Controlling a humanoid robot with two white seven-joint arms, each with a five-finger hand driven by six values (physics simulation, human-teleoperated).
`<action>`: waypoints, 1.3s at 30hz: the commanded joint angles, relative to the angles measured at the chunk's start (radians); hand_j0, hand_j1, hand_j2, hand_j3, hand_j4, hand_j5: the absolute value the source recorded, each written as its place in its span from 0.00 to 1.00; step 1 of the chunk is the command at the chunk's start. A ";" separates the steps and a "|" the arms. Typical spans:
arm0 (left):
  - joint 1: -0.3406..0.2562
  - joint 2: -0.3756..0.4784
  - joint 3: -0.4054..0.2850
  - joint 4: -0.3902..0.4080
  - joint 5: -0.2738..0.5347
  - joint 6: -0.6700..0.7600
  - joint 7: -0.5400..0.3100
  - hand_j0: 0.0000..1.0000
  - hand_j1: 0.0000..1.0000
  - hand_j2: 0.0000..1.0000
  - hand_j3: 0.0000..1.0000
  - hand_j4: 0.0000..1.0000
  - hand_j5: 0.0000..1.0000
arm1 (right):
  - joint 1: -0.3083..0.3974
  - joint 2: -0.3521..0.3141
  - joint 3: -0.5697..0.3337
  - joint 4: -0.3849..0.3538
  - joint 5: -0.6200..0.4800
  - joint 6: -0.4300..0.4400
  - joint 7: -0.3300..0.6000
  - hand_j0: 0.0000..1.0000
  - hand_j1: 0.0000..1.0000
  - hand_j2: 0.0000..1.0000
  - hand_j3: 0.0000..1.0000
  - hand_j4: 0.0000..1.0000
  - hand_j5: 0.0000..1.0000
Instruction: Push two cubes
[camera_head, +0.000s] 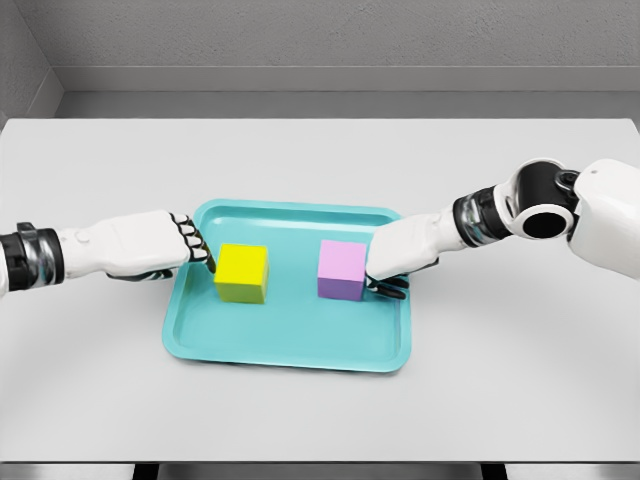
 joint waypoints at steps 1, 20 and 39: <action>0.002 0.001 0.001 -0.010 0.005 0.003 0.000 0.70 0.70 0.70 0.70 0.70 0.70 | 0.000 0.004 0.000 0.001 -0.003 0.002 0.000 0.11 0.11 0.11 0.11 0.11 0.11; -0.005 -0.002 -0.021 -0.017 0.002 0.003 0.000 0.70 0.70 0.70 0.70 0.70 0.70 | -0.005 0.019 0.000 -0.001 -0.003 0.002 0.000 0.11 0.11 0.11 0.11 0.11 0.11; -0.015 -0.020 -0.036 -0.017 -0.003 0.003 0.000 0.70 0.70 0.70 0.70 0.70 0.70 | -0.014 0.057 0.000 0.025 0.002 0.002 0.000 0.11 0.11 0.11 0.11 0.11 0.11</action>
